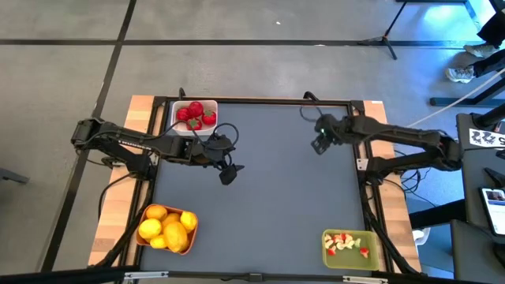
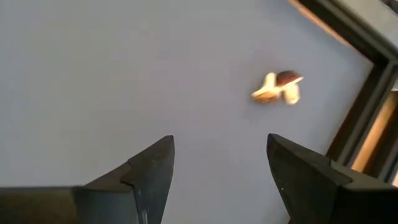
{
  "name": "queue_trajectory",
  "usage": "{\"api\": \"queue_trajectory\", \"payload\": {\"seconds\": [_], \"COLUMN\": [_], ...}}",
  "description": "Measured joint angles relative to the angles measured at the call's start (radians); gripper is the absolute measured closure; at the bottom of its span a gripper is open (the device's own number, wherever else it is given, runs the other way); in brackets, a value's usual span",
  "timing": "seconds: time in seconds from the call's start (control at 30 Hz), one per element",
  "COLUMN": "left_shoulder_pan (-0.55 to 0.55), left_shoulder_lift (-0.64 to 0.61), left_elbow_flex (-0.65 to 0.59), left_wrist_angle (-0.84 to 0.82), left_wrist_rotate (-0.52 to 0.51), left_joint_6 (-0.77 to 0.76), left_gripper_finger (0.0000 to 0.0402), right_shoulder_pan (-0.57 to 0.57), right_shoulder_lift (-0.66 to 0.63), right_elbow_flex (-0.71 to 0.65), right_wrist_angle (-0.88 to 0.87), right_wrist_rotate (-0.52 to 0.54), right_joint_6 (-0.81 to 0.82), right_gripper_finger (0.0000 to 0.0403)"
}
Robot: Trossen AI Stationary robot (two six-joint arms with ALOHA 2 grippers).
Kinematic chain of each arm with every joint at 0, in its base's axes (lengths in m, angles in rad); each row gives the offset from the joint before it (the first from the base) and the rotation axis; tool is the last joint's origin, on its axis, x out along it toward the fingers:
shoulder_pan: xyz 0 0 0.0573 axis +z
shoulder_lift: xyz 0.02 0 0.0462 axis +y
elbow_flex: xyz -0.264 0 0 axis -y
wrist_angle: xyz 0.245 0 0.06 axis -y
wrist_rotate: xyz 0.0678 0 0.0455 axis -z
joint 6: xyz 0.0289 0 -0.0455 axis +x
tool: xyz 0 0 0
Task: Sort produce into baskets
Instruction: Put the brown mushroom into the yellow bin
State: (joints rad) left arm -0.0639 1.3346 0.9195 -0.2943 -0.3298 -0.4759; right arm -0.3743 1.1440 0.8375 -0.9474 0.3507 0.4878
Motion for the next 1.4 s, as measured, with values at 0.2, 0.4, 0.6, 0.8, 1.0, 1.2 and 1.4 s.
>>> {"api": "queue_trajectory", "payload": {"seconds": [0.2,0.4,0.6,0.8,1.0,1.2,1.4], "left_shoulder_pan": [0.002,0.002,0.002,-0.001,-0.001,-0.001,-0.001], "left_shoulder_lift": [0.000,0.000,0.000,0.000,0.000,0.000,0.000], "left_elbow_flex": [0.000,0.000,0.000,0.000,0.000,0.000,0.000], "left_wrist_angle": [0.010,0.026,0.026,0.026,0.026,0.026,0.026], "left_wrist_rotate": [0.000,0.000,0.000,0.000,0.000,0.000,-0.004], "left_joint_6": [0.000,0.000,-0.008,-0.008,-0.008,-0.001,0.002], "left_gripper_finger": [0.0013,0.0013,0.0013,0.0013,0.0013,0.0013,0.0013], "right_shoulder_pan": [-0.194,-0.325,-0.406,-0.455,-0.480,-0.477,-0.477], "right_shoulder_lift": [0.073,0.189,0.323,0.416,0.458,0.460,0.460], "right_elbow_flex": [0.000,0.000,0.000,0.000,0.000,0.000,0.000], "right_wrist_angle": [0.095,0.209,0.264,0.302,0.301,0.317,0.311], "right_wrist_rotate": [-0.003,-0.041,-0.077,-0.079,-0.108,-0.146,-0.170], "right_joint_6": [-0.103,-0.155,-0.179,-0.191,-0.206,-0.210,-0.212], "right_gripper_finger": [0.0148,0.0148,0.0148,0.0148,0.0149,0.0191,0.0289]}}
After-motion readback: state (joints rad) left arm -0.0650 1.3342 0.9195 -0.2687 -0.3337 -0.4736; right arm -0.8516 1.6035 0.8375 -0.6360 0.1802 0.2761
